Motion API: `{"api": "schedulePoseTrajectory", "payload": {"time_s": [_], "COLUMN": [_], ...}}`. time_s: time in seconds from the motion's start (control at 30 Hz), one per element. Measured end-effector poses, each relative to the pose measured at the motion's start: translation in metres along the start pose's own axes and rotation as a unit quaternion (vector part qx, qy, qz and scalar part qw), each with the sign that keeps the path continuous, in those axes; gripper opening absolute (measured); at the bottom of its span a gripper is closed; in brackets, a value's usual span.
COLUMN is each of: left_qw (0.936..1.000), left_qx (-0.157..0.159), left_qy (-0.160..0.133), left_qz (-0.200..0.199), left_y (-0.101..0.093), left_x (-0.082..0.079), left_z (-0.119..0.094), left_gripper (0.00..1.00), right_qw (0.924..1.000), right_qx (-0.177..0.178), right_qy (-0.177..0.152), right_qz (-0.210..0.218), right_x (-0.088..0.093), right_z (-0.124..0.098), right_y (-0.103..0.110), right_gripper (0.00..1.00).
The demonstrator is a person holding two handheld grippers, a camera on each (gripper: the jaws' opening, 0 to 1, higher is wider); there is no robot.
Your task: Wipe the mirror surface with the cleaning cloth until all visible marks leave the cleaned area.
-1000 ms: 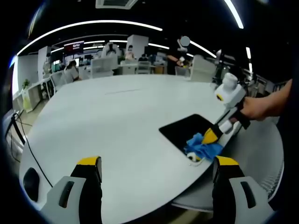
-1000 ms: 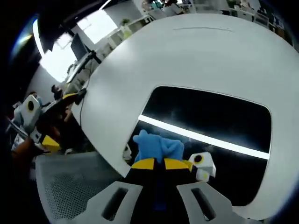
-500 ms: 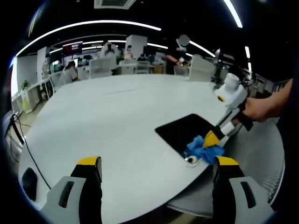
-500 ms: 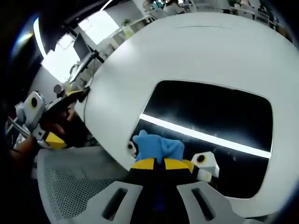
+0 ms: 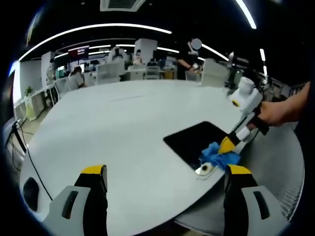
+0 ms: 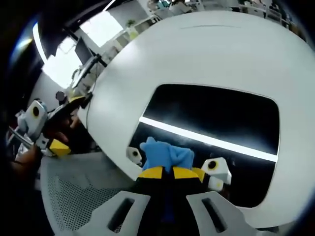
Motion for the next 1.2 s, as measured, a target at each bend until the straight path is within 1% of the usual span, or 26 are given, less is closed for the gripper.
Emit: {"api": "schedulePoseTrajectory", "payload": {"time_s": [0.17, 0.37, 0.47, 0.57, 0.67, 0.7, 0.73, 0.77, 0.87, 1.0, 1.2], "left_qw": [1.0, 0.9999, 0.9998, 0.9997, 0.9996, 0.9998, 0.9996, 0.9997, 0.9995, 0.9997, 0.9996], "left_qx": [0.005, 0.01, 0.015, 0.02, 0.021, 0.019, 0.014, 0.007, 0.006, 0.012, 0.019], "left_qy": [-0.001, -0.009, -0.011, -0.008, 0.0, -0.007, -0.024, -0.021, -0.026, -0.02, -0.02], "left_qz": [-0.001, -0.004, 0.003, 0.009, 0.016, 0.001, -0.011, -0.004, -0.013, 0.002, 0.002], "left_y": [-0.002, -0.001, -0.003, -0.005, -0.012, -0.012, -0.011, -0.009, -0.008, -0.009, -0.008], "left_x": [-0.002, -0.006, -0.01, -0.009, -0.004, -0.004, -0.005, -0.004, -0.003, -0.005, -0.005], "left_z": [0.004, 0.009, 0.015, 0.019, 0.023, 0.023, 0.022, 0.02, 0.019, 0.021, 0.022], "left_gripper": [1.0, 1.0, 1.0, 1.0, 1.0, 1.0, 1.0, 1.0, 1.0, 1.0, 1.0], "right_qw": [0.9999, 0.9997, 0.9995, 0.9993, 0.9993, 0.9993, 0.9993, 0.9993, 0.9993, 0.9993, 0.9991], "right_qx": [0.002, 0.006, 0.008, 0.009, 0.008, 0.007, 0.007, 0.008, 0.008, 0.007, 0.007], "right_qy": [0.0, 0.003, 0.006, 0.008, 0.007, 0.007, 0.007, 0.008, 0.008, 0.011, 0.017], "right_qz": [0.012, 0.022, 0.029, 0.035, 0.036, 0.037, 0.036, 0.035, 0.035, 0.036, 0.039], "right_x": [0.002, 0.004, 0.005, 0.006, 0.007, 0.007, 0.007, 0.007, 0.007, 0.005, -0.003], "right_z": [-0.003, -0.005, -0.007, -0.008, -0.008, -0.008, -0.008, -0.008, -0.008, -0.008, -0.005], "right_y": [-0.009, -0.019, -0.024, -0.029, -0.029, -0.029, -0.028, -0.028, -0.028, -0.028, -0.031], "right_gripper": [0.0, 0.0, 0.0, 0.0, 0.0, 0.0, 0.0, 0.0, 0.0, 0.0, 0.0]}}
Point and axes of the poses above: the point that each gripper's makers call its tool centre point, and the gripper's own axes: z roughly forward along the fingers, y roughly to its left, x roughly out of its underside, the point moved 8 cm from there along -z, roughly backward along the fingers, and after that the axes turned 15 degrees about x, right-handed, at the moved point
